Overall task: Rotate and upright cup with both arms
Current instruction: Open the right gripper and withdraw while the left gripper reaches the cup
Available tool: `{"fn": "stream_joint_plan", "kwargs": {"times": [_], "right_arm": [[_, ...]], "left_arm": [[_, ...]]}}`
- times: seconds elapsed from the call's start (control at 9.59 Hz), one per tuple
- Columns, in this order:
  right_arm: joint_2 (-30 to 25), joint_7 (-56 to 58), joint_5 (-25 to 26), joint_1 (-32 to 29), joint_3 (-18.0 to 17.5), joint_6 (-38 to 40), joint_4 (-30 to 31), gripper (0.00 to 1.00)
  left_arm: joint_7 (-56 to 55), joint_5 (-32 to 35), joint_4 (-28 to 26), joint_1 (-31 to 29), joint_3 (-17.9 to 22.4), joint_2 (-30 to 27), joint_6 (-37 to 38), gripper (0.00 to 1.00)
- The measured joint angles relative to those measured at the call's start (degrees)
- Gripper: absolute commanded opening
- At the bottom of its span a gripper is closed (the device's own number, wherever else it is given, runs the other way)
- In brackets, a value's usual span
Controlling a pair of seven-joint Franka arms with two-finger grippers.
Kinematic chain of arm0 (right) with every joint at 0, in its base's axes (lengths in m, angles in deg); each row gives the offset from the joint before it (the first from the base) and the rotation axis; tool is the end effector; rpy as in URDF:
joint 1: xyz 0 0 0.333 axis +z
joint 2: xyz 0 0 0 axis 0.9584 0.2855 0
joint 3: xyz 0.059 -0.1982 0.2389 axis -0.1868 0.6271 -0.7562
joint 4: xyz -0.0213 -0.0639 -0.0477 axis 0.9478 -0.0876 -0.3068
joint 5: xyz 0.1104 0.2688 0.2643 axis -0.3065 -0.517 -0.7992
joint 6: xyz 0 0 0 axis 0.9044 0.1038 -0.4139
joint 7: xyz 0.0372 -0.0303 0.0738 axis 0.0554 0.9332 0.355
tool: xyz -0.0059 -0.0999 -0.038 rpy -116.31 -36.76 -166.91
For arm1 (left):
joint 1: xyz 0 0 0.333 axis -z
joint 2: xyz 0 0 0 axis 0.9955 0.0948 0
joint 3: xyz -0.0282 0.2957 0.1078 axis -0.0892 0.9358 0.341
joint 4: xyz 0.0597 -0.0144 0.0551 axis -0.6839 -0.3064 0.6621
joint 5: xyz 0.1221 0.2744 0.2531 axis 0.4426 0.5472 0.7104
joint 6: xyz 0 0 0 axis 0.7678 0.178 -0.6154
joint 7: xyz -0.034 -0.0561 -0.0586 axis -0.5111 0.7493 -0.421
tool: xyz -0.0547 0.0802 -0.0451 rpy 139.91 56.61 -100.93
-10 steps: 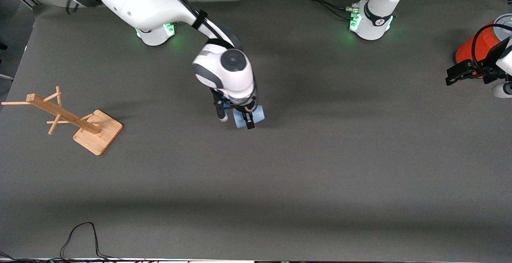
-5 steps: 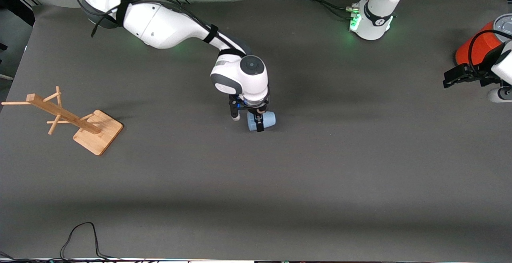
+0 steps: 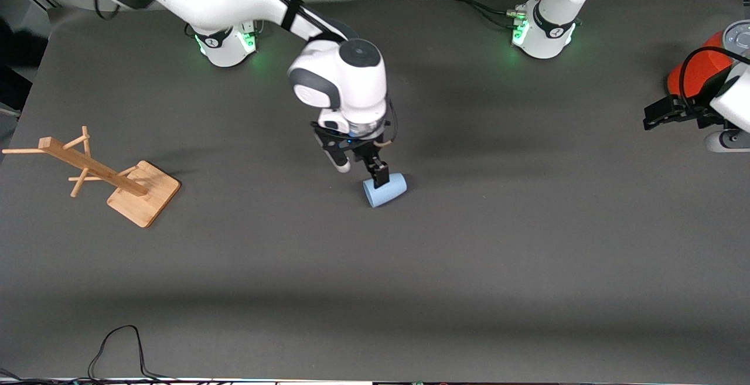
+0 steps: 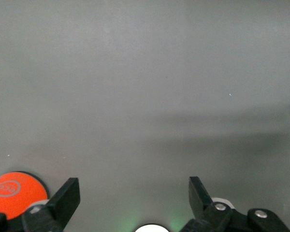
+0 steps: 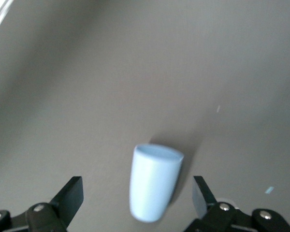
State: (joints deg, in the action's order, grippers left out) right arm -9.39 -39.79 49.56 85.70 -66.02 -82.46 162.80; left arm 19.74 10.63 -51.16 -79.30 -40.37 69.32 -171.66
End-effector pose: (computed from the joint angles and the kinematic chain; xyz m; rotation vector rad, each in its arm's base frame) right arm 0.5059 0.4654 0.3665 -2.7413 1.3629 -0.3743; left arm 0.5433 -0.0052 0.5839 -3.1116 0.0248 0.1766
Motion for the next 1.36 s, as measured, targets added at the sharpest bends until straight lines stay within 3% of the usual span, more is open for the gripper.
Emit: {"fn": "stream_joint_plan", "kwargs": {"times": [0.31,0.63,0.83,1.15,1.36], "right_arm": [[-12.27,34.57,-21.09,-1.0,13.66,1.15,1.01,1.0],[-20.79,65.27,-32.7,-1.26,24.64,8.87,1.8,1.0],[-27.13,81.11,-36.27,-1.35,32.13,12.74,4.91,1.0],[-34.64,98.3,-38.85,-1.34,42.06,19.5,8.16,1.0],[-36.94,103.0,-39.02,-1.29,45.39,22.57,9.09,1.0]], "left_arm": [[-6.81,-0.23,0.51,0.84,-6.26,1.49,-0.17,1.0],[-21.17,0.25,7.16,2.26,-16.83,8.33,-0.33,1.0],[-30.26,3.44,13.89,8.12,-18.96,16.54,-0.7,1.0],[-43.12,11.89,29.7,20.81,-19.05,33.72,-1.41,1.0],[-51.63,17.22,37.03,27.22,-18.81,44.77,-6.99,1.0]]}}
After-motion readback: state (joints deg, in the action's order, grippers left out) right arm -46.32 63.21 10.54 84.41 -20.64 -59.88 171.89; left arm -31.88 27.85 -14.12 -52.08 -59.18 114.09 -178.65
